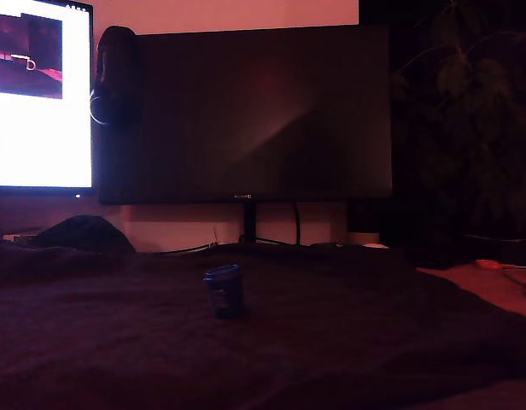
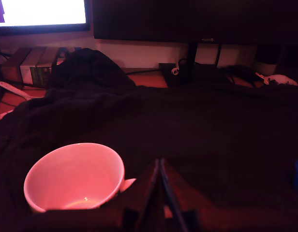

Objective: Pick up the coffee capsules on the table and drop them inside the coffee cup

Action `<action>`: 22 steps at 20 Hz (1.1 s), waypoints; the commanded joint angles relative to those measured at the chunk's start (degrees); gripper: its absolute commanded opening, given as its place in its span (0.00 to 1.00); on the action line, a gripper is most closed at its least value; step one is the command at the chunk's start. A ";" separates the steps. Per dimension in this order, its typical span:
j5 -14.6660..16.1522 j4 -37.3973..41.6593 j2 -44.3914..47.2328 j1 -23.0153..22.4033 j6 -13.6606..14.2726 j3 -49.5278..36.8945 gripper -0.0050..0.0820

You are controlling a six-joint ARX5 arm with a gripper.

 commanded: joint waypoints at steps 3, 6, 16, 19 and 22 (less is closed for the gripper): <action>0.15 -4.28 -6.93 0.13 -0.74 -1.25 0.03; 0.17 -4.35 -6.95 0.13 -0.74 -1.25 0.03; -0.26 -4.79 -6.95 0.13 -3.78 -1.22 0.03; -2.03 -7.89 -6.86 0.13 -4.76 -0.39 0.03; -1.88 -8.96 -6.84 0.07 -5.22 -0.04 0.03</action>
